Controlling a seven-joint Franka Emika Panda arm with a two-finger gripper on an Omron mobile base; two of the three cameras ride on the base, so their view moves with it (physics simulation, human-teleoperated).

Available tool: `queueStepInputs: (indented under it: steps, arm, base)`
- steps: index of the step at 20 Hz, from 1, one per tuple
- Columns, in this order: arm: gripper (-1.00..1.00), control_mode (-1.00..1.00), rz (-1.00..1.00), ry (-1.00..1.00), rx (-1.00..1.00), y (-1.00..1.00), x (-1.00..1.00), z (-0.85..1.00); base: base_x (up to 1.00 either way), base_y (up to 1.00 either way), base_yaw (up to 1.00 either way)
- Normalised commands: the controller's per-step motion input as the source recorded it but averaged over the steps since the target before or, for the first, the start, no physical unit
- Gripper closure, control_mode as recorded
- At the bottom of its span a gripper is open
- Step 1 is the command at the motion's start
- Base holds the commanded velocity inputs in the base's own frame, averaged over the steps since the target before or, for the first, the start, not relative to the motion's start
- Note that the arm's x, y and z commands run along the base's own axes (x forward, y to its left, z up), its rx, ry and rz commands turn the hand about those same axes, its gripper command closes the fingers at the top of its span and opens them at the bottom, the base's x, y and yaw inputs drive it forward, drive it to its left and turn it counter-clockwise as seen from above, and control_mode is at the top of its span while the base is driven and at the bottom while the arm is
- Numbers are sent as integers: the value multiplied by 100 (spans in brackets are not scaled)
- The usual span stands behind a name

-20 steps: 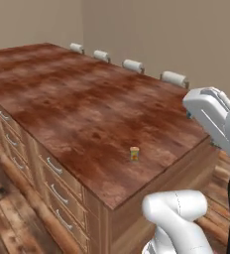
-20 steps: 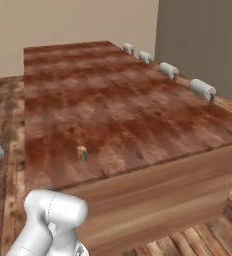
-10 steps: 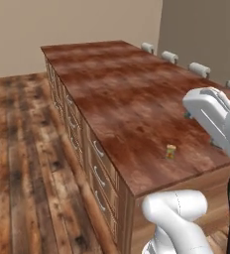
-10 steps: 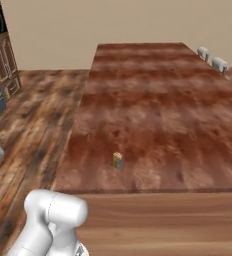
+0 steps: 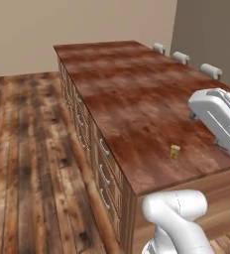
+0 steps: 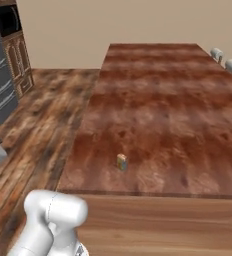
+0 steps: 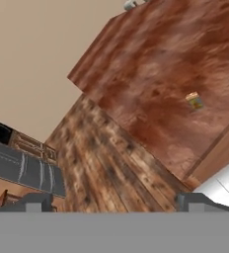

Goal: Pick the milk, boxed drink, can from the counter and place them in the open cabinet.

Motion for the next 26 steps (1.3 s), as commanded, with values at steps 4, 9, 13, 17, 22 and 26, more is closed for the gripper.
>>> queueStepInputs:
  steps: [4, 9, 13, 17, 22, 26]
  arm:
    - [-100, 100, 0, 0, 0, 0, 0, 0]
    - [-100, 100, 0, 0, 0, 0, 0, 0]
    - [-100, 100, 0, 0, 0, 0, 0, 0]
    - [-100, 100, 0, 0, 0, 0, 0, 0]
    - [-100, 100, 0, 0, 0, 0, 0, 0]
    - [-100, 100, 0, 0, 0, 0, 0, 0]
  base:
    - [-26, -96, 7]
    - [-29, -100, 18]
    - [-6, -100, 18]
    - [0, -91, 17]
    - [0, -31, 8]
    - [0, 0, 4]
